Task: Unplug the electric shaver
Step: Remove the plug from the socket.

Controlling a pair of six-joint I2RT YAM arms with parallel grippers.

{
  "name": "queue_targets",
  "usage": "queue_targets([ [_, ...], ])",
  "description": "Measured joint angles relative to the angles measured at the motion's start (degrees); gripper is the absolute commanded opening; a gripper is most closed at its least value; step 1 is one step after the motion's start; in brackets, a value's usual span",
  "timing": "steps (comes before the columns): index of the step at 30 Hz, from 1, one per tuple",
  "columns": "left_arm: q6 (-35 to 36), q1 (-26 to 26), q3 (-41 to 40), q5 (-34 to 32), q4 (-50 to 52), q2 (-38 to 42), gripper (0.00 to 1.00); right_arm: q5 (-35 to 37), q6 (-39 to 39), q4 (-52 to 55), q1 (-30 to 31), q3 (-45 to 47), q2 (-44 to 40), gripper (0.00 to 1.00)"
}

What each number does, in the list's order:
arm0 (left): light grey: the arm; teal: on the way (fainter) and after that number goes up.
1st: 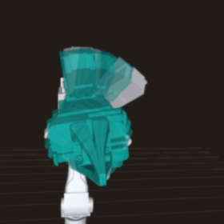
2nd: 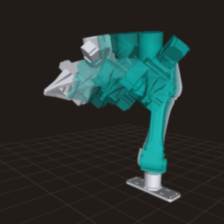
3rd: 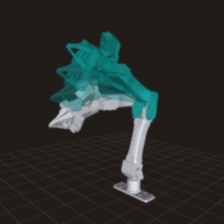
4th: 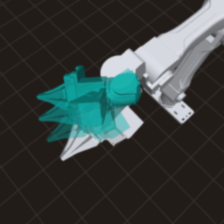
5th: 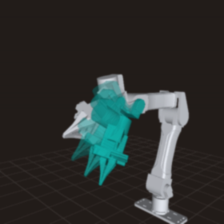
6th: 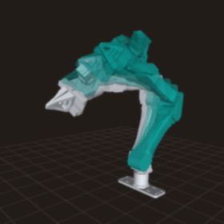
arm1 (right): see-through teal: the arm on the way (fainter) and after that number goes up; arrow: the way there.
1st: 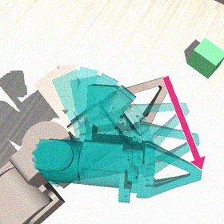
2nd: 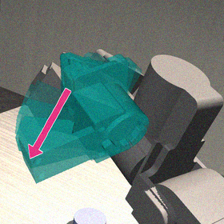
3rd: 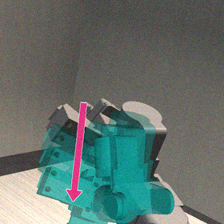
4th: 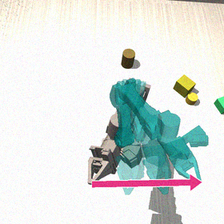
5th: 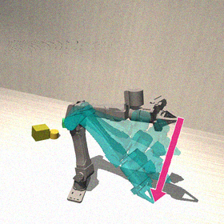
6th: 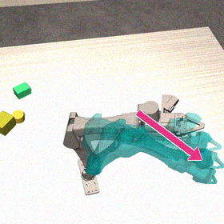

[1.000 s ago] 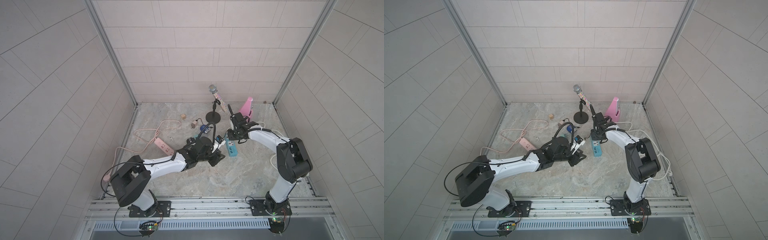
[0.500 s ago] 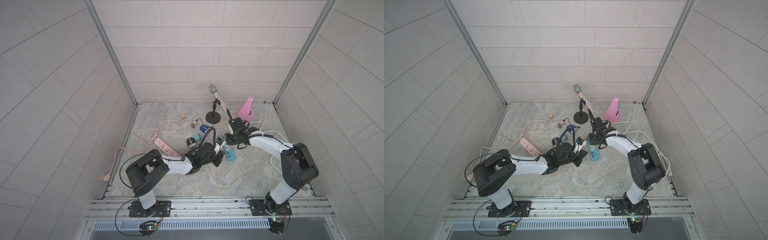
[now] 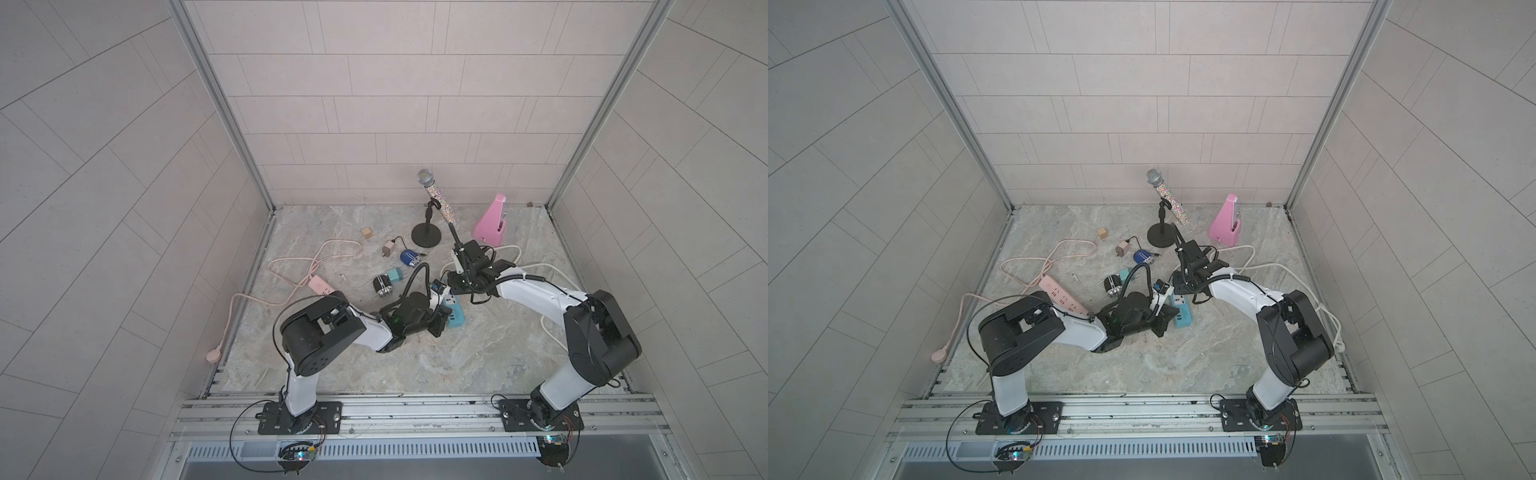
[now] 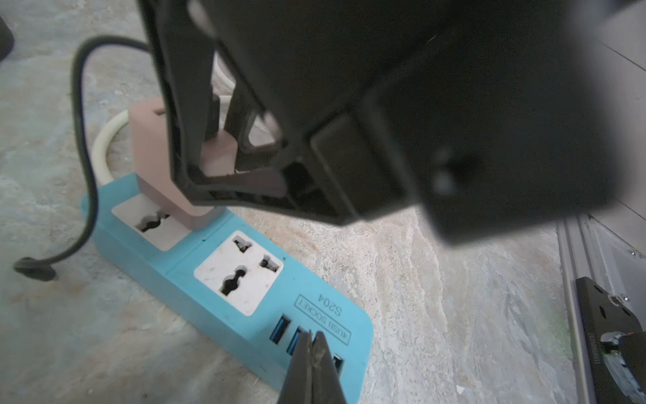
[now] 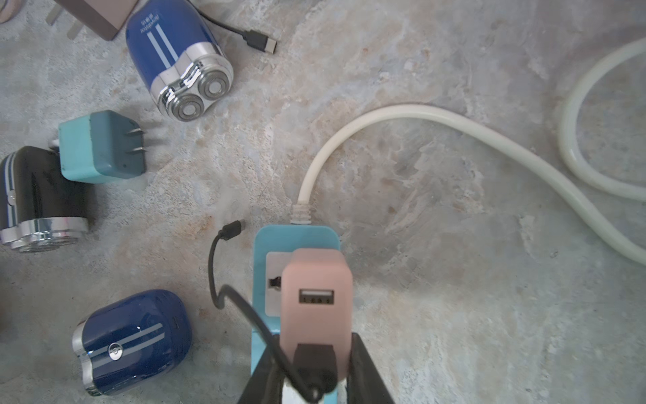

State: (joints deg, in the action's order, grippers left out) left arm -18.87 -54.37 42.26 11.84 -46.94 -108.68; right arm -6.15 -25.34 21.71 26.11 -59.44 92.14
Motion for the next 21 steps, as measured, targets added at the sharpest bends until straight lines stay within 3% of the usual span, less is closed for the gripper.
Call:
queue_targets([
  [21, -7.5, 2.3, -0.2, -0.1, -6.1, -3.2, 0.0, 2.4, -2.2, 0.0, 2.9, 4.6, -5.5, 0.16],
])
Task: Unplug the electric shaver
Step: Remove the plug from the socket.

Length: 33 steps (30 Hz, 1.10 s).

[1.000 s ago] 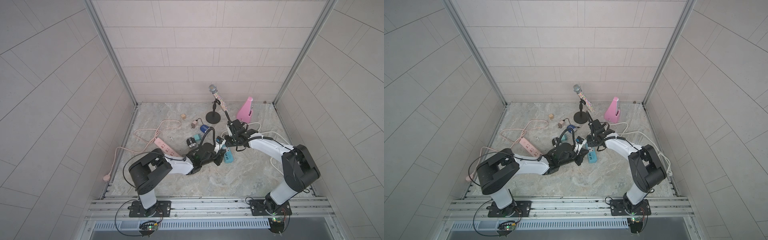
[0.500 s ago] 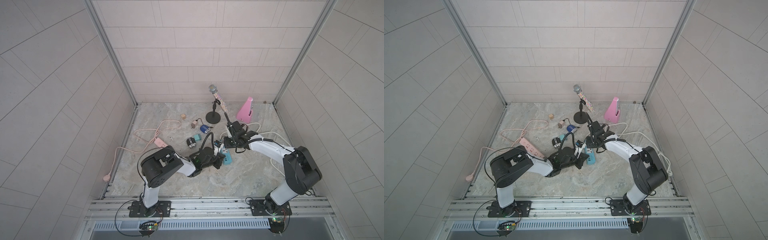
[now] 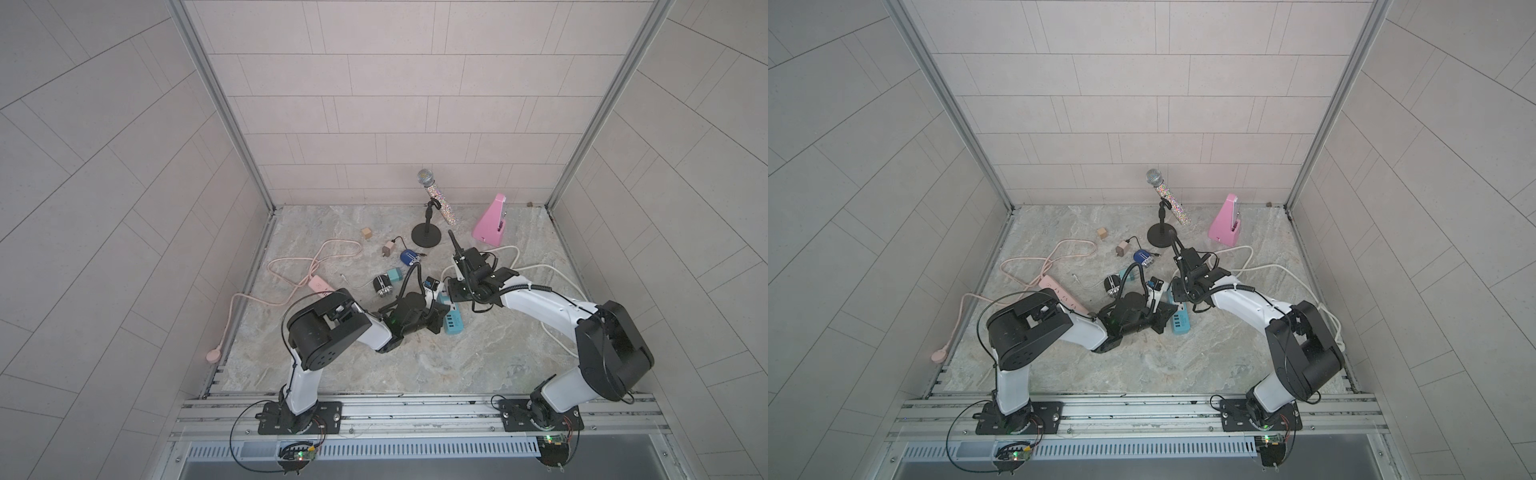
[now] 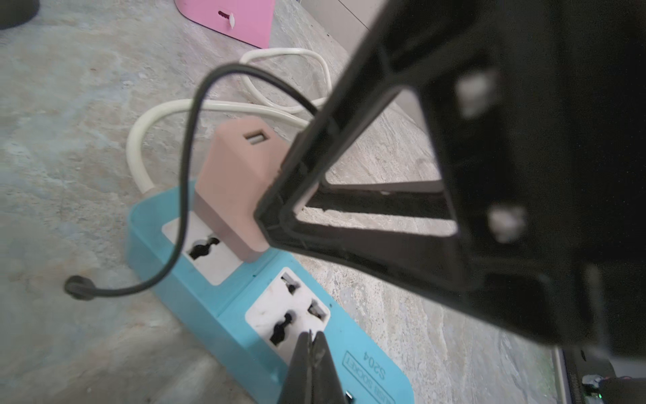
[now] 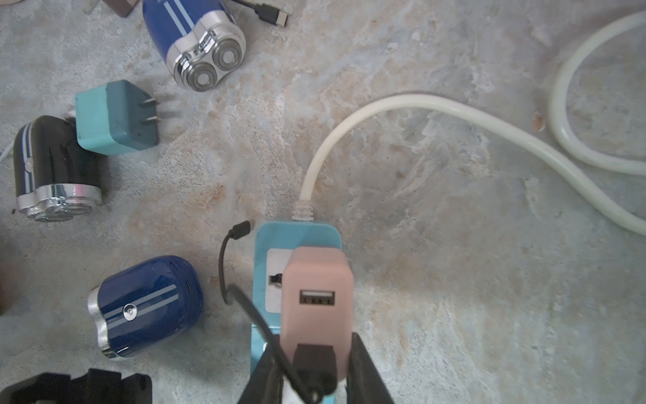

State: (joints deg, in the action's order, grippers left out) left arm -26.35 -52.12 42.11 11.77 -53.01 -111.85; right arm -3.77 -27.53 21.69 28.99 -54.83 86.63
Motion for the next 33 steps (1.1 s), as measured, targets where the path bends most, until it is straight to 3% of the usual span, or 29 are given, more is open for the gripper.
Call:
queue_targets([
  [24, -5.4, 0.5, 3.1, 2.9, -2.7, -2.6, 0.0, 10.4, -2.6, -7.3, 4.0, 10.0, -10.9, 0.13],
  [33, -5.8, 0.5, 4.1, 2.8, -2.5, -3.0, 0.0, 10.6, -3.0, -7.8, 4.0, 10.0, -11.2, 0.13],
])
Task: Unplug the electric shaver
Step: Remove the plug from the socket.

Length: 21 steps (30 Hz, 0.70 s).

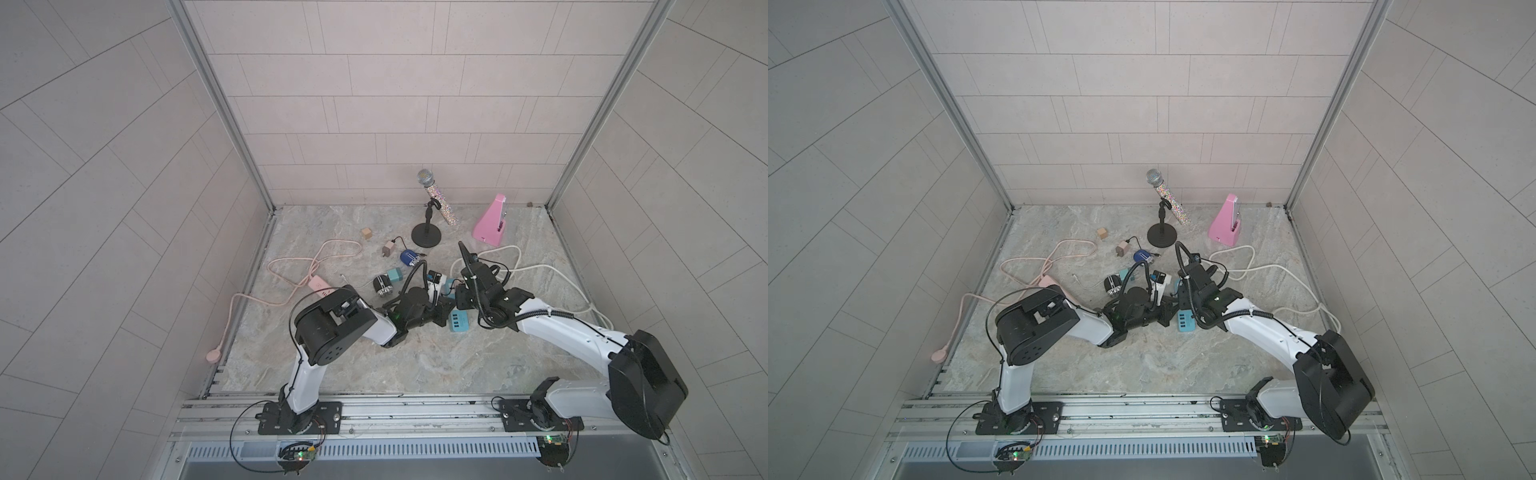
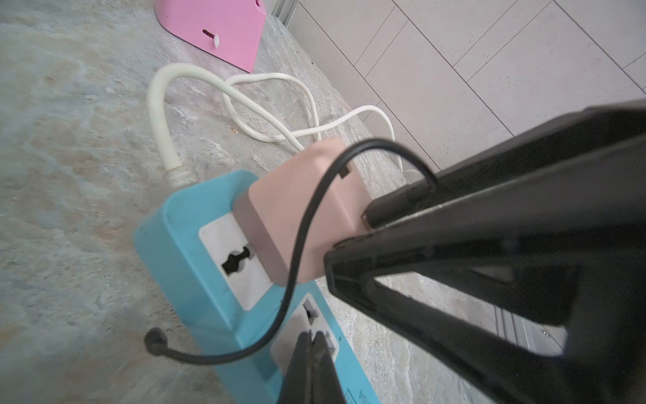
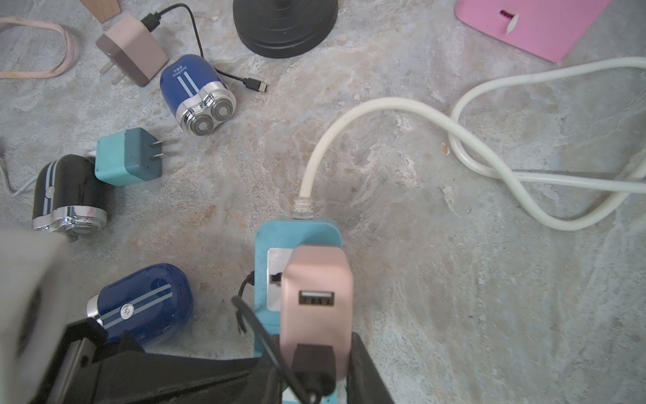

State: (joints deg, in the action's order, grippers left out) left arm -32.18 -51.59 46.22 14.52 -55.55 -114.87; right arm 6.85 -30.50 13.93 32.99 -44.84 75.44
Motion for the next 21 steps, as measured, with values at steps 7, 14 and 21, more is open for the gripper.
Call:
queue_targets([
  [7, -0.4, 0.0, 0.2, -0.4, 0.6, -0.2, 0.0, 0.7, -0.6, -2.3, 0.6, 0.9, 0.7, 0.11],
  [14, -1.5, 0.0, 0.7, 0.0, 1.1, -0.9, 0.0, 4.7, -0.4, -6.6, 3.7, 3.7, 0.7, 0.1],
  [21, -3.2, 0.5, 0.7, 1.2, -0.4, -1.5, 0.0, 6.7, 0.1, -6.9, 4.5, 3.8, 0.6, 0.1],
])
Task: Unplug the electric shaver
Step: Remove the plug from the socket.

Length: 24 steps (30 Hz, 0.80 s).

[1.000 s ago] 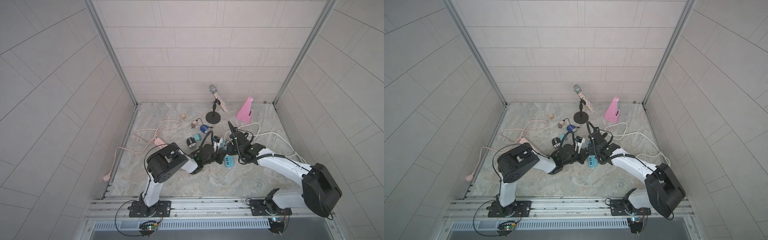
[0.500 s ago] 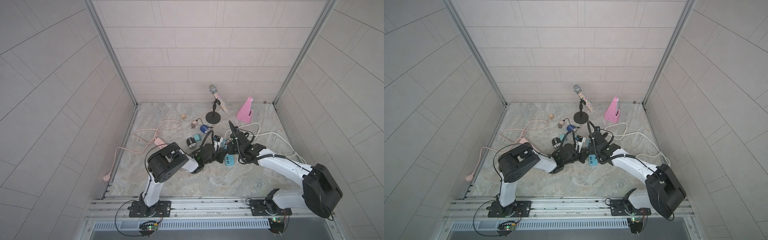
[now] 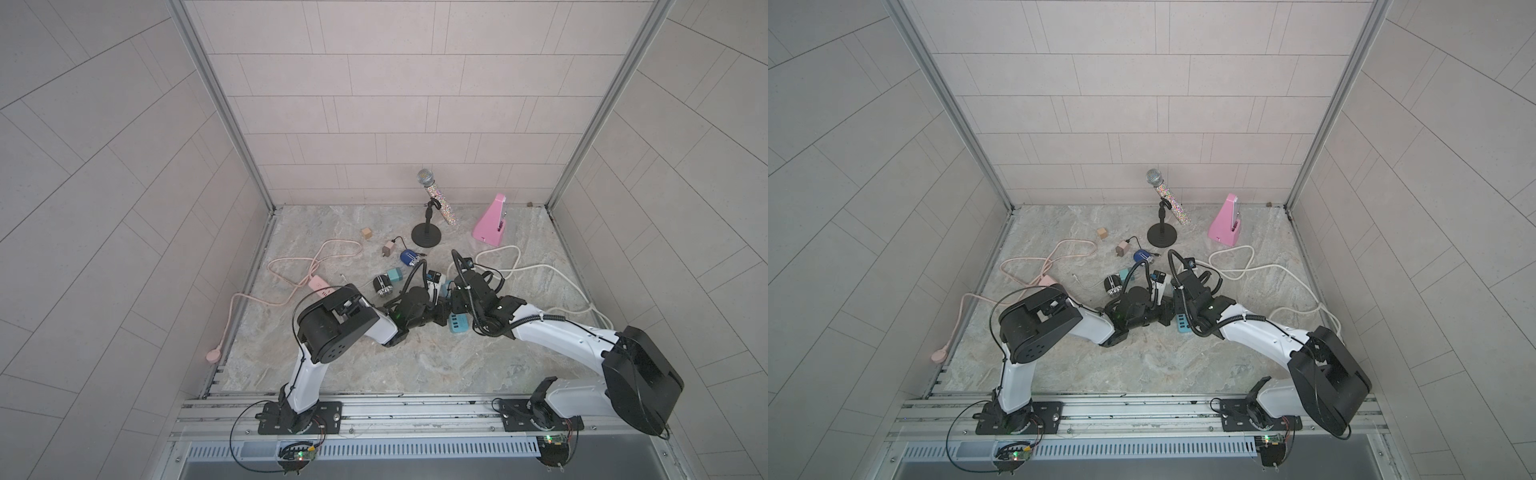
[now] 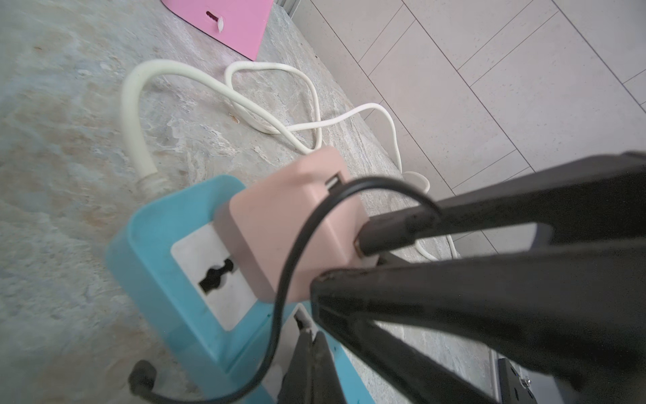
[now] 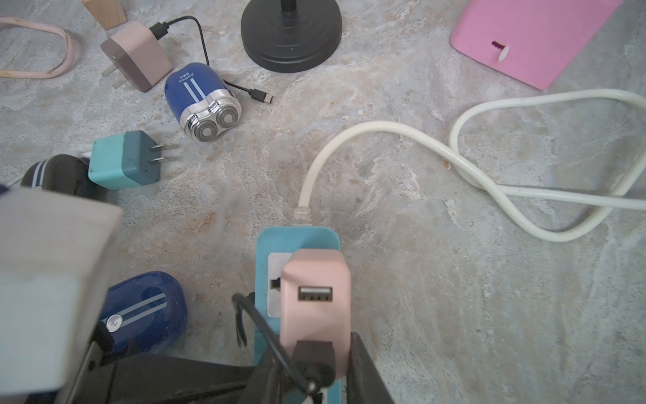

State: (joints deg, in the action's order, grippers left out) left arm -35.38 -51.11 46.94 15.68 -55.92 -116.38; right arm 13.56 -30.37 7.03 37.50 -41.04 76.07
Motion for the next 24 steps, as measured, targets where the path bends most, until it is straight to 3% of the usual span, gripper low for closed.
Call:
queue_targets([
  [17, -3.0, 0.7, 0.0, 2.3, -4.1, -1.7, 0.0, -0.2, -2.2, -1.7, -0.7, 2.6, -3.6, 0.08],
  [24, -3.7, 0.7, 0.0, 2.6, -4.1, -1.9, 0.0, 1.6, -0.9, -8.6, 0.4, 7.3, -5.0, 0.08],
])
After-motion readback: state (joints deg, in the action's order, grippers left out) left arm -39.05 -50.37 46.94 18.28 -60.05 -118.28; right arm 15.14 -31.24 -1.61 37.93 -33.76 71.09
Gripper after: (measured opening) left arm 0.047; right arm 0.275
